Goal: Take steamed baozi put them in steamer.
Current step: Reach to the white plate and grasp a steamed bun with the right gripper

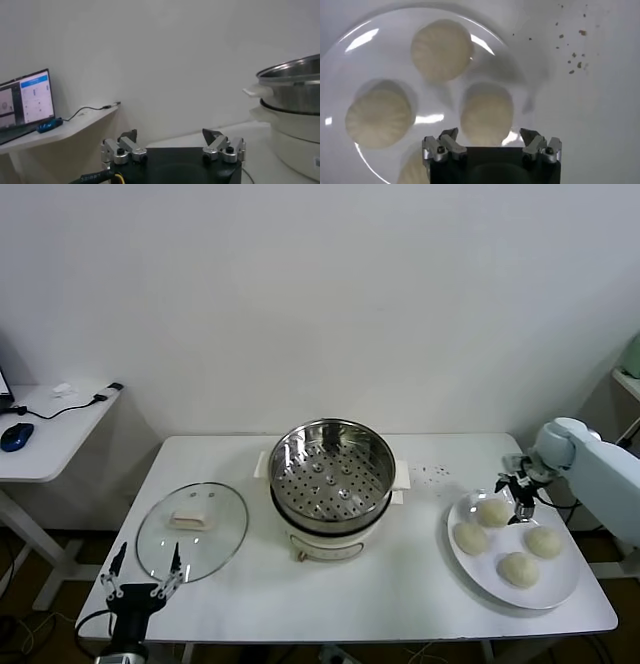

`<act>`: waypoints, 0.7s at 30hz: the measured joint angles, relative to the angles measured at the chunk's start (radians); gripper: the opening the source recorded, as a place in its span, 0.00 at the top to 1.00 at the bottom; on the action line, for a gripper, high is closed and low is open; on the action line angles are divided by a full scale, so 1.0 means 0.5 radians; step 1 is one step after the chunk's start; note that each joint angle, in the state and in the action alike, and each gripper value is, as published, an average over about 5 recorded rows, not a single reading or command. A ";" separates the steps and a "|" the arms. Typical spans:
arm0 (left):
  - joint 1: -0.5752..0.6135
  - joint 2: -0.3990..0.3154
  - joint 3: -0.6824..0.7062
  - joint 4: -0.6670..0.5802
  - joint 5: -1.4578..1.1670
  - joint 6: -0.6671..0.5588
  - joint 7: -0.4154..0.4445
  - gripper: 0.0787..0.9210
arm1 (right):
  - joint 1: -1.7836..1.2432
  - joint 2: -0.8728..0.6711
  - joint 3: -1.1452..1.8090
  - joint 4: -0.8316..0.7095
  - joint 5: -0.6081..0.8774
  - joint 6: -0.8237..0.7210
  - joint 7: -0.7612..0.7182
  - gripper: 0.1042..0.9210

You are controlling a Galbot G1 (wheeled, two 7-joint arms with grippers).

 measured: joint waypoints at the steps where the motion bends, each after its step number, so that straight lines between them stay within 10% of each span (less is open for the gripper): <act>1: 0.000 0.001 -0.001 0.002 0.000 0.000 0.000 0.12 | -0.001 0.009 -0.004 -0.012 -0.004 -0.002 -0.002 0.12; 21: 0.000 0.021 -0.010 0.036 0.006 -0.013 -0.002 0.12 | -0.002 0.124 -0.002 -0.154 -0.021 0.005 -0.013 0.25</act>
